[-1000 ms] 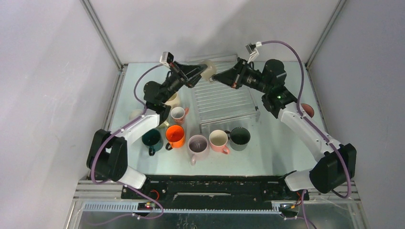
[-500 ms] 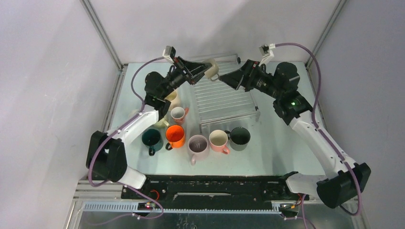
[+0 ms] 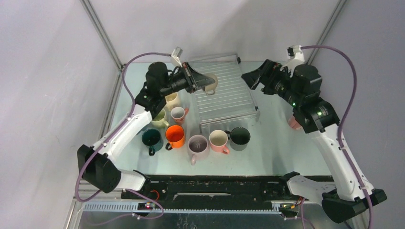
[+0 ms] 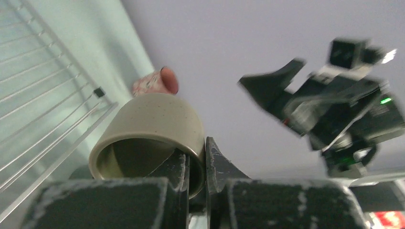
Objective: Unload the cups from the dish rack
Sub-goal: Place the cup at the center of the board.
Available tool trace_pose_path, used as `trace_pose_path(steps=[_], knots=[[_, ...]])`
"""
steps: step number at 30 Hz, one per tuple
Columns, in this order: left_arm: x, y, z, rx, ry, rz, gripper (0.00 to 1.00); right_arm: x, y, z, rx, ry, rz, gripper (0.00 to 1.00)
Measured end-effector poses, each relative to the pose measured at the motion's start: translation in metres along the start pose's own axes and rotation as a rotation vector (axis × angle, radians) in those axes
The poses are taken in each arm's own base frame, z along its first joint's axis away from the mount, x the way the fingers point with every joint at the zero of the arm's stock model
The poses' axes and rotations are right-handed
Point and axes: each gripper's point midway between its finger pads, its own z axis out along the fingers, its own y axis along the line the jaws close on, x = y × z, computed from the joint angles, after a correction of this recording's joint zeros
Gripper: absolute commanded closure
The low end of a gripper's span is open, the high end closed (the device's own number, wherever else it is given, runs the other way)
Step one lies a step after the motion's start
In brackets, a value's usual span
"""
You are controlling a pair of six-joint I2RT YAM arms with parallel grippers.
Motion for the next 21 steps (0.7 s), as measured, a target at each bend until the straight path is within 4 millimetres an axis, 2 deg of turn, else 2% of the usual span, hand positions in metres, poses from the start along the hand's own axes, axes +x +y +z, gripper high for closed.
trace_pose_path(steps=[4,9,12,15,21], knots=[[0.038,0.005,-0.001,-0.078,0.123,0.106,1.00,-0.026,0.004,-0.017,0.049,-0.051,-0.016,0.00],[0.101,0.024,-0.005,-0.177,0.308,0.206,1.00,-0.073,0.032,-0.045,0.019,-0.165,-0.034,0.00],[0.127,0.029,-0.003,-0.218,0.390,0.267,1.00,-0.096,0.047,-0.057,-0.009,-0.220,-0.042,0.00],[0.157,0.028,0.005,-0.250,0.482,0.363,1.00,-0.108,0.057,-0.062,-0.029,-0.248,-0.045,0.00],[0.210,0.029,0.017,-0.276,0.635,0.508,1.00,-0.115,0.061,-0.065,-0.020,-0.263,-0.042,0.00]])
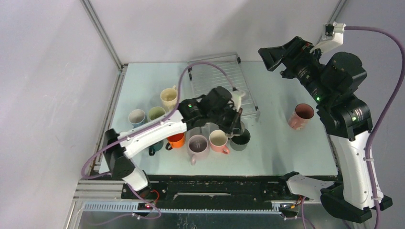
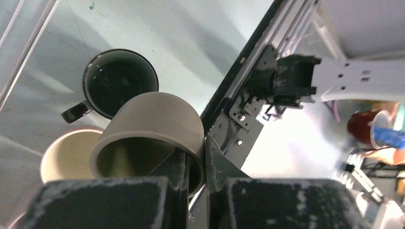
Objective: Unload the cups from the dish rack
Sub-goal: Place the cup at the center of the board.
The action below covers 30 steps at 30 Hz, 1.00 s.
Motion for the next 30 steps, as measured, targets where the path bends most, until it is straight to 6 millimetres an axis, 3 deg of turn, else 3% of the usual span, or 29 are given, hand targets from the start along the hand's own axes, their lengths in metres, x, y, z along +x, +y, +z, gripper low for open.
trace_pose_path(steps=[11,17,26,30], knots=[[0.056,-0.014,0.058,-0.061,0.225,0.173,1.00,-0.020,0.005,-0.015,0.013,-0.062,-0.004,0.00],[0.085,-0.019,0.083,-0.071,0.320,0.251,1.00,-0.018,0.005,-0.015,0.015,-0.053,-0.011,0.00],[0.136,-0.005,0.106,-0.116,0.480,0.338,1.00,-0.006,0.005,-0.004,0.019,-0.015,-0.013,0.00],[0.149,0.003,0.112,-0.139,0.522,0.368,1.00,-0.003,0.005,-0.002,0.021,-0.009,-0.015,0.00]])
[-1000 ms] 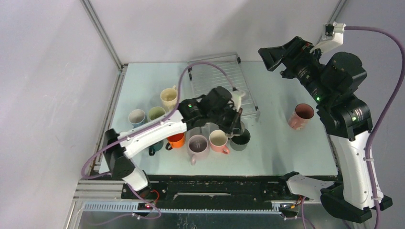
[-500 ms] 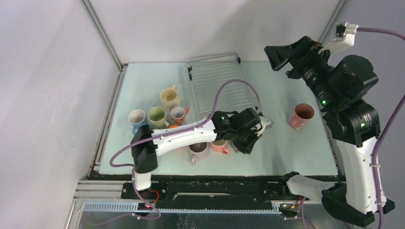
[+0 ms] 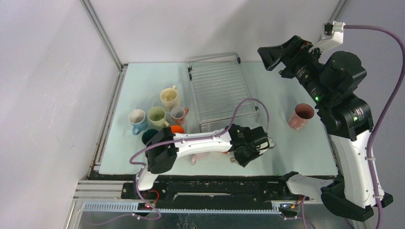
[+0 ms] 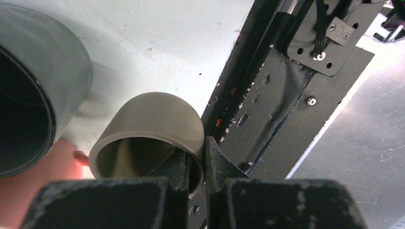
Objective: Unload the cups from the dish rack
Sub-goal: Place the cup at the center of the board.
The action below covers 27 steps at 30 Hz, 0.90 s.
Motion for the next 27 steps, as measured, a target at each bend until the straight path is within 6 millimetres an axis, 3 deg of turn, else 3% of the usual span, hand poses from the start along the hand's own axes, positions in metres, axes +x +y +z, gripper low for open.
trace_pose_path(steps=[16,27], knots=[[0.020,0.018,0.037,-0.068,0.096,0.019,0.99,0.018,-0.008,0.008,0.022,0.040,-0.004,0.00],[0.024,0.019,0.044,-0.073,0.113,0.018,0.71,0.026,-0.012,0.009,0.030,0.055,-0.006,0.00]])
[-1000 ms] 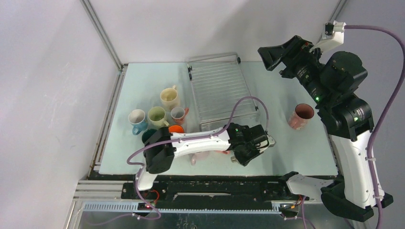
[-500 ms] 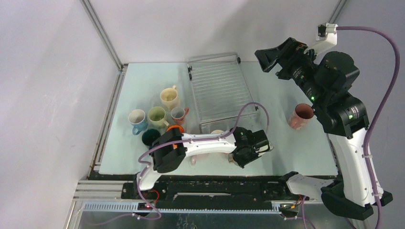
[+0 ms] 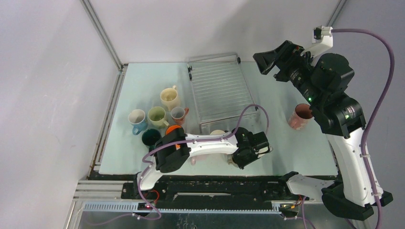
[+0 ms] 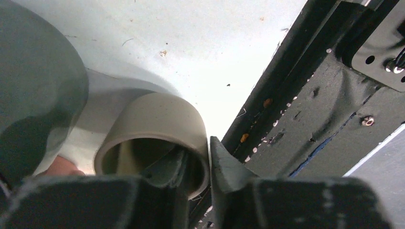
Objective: Unload the cups from the dish rack
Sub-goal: Place the cup at the center of the board, then reset both arms
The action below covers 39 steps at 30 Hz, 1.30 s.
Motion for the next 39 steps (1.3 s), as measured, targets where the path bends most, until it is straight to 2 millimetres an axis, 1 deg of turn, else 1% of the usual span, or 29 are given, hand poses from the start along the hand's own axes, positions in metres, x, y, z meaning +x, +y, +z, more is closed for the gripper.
trace_pose_path(steps=[5,13,15,18,20,23,24,25,26,28,31,34,35,38,39], knots=[[0.000,0.000,0.001,0.001,-0.002,0.001,0.59,0.000,0.001,0.000,-0.004,-0.003,0.000,0.00],[0.000,-0.001,0.000,0.002,-0.003,0.001,0.37,0.002,0.000,0.000,-0.001,0.002,0.000,0.00],[0.001,-0.002,-0.003,0.007,-0.007,0.001,0.33,0.002,0.000,0.000,-0.002,0.002,0.000,0.00],[-0.003,-0.006,-0.016,0.024,-0.034,0.003,0.27,0.002,0.000,0.000,-0.003,0.002,0.000,0.00],[-0.008,-0.009,-0.029,0.039,-0.065,0.006,0.24,0.002,0.000,0.000,-0.003,0.002,0.000,0.00],[-0.019,-0.016,-0.060,0.064,-0.141,0.011,0.18,0.002,0.001,-0.001,-0.006,0.002,0.000,0.00],[-0.023,-0.019,-0.070,0.075,-0.167,0.009,0.12,0.001,0.001,-0.001,-0.007,0.001,0.000,0.00],[-0.026,-0.022,-0.082,0.089,-0.197,0.010,0.03,0.001,0.001,-0.002,-0.008,0.000,0.000,0.00],[-0.029,-0.024,-0.091,0.099,-0.220,0.008,0.01,0.001,0.001,-0.002,-0.009,-0.001,0.000,0.00],[-0.035,-0.026,-0.112,0.129,-0.280,-0.004,0.00,0.000,0.002,-0.003,-0.011,-0.003,0.000,0.00],[-0.036,-0.023,-0.139,0.161,-0.345,-0.035,0.00,-0.001,0.002,-0.005,-0.012,-0.006,0.000,0.00],[-0.037,-0.007,-0.163,0.178,-0.411,-0.093,0.00,-0.002,0.002,-0.006,-0.015,-0.009,-0.002,0.00],[-0.036,0.002,-0.172,0.179,-0.436,-0.120,0.00,-0.002,0.003,-0.007,-0.016,-0.008,-0.002,0.00],[-0.034,0.035,-0.197,0.162,-0.522,-0.213,0.00,0.001,0.001,-0.008,-0.016,-0.004,-0.003,0.00],[-0.032,0.051,-0.208,0.149,-0.561,-0.256,0.00,0.003,0.000,-0.008,-0.016,0.001,-0.003,0.00]])
